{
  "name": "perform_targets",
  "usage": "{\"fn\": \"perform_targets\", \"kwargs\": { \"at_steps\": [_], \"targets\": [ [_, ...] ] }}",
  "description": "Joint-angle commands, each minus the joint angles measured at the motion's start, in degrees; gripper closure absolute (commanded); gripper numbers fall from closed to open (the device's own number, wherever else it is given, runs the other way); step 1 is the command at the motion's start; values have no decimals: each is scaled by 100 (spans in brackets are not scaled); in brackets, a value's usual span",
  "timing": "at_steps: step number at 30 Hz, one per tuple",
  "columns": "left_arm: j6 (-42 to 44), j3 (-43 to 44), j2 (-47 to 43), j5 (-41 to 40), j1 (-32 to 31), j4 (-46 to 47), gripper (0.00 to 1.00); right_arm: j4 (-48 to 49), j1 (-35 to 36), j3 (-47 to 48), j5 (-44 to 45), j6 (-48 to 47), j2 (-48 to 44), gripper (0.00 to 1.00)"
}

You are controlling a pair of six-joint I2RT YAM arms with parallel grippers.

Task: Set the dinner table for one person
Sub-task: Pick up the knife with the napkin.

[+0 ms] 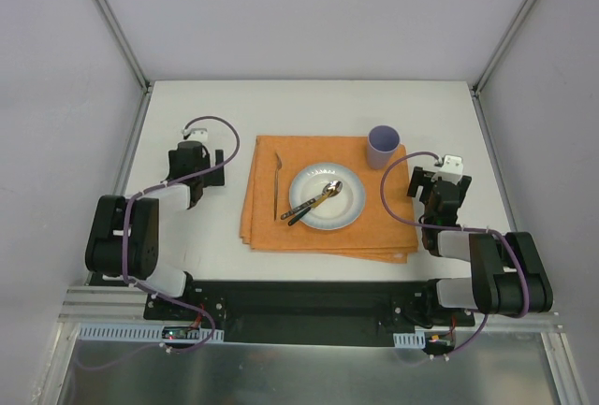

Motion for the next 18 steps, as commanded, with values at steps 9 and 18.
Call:
{"fn": "perform_targets", "kwargs": {
  "at_steps": [9, 18],
  "targets": [
    [118, -844, -469, 562, 186, 1828, 1, 316, 7, 16, 77, 13, -75, 4],
    [91, -1022, -602, 501, 186, 2076, 1, 316, -1, 16, 85, 13, -75, 4]
  ]
}}
